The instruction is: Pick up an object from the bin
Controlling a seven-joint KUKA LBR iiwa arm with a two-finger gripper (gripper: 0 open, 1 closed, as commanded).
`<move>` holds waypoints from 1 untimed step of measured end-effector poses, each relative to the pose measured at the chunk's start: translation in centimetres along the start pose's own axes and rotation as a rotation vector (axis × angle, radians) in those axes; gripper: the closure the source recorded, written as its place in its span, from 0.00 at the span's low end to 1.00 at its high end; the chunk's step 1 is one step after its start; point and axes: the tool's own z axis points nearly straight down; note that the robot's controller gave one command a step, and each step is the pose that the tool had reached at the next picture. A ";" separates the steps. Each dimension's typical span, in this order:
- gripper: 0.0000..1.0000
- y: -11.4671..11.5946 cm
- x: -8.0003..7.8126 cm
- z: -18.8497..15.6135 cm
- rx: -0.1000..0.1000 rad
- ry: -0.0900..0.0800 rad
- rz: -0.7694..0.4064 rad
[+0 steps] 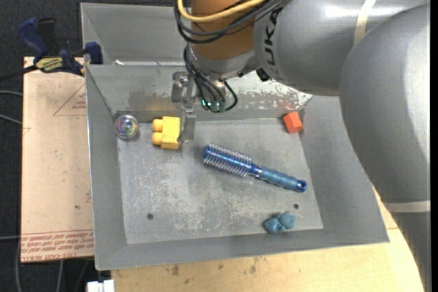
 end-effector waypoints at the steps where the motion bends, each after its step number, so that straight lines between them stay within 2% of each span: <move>1: 0.00 -6.0 3.1 6.6 0.004 0.001 0.011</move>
Offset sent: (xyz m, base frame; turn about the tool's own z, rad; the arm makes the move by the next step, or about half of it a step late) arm -0.0287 -0.0561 -0.0613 0.0051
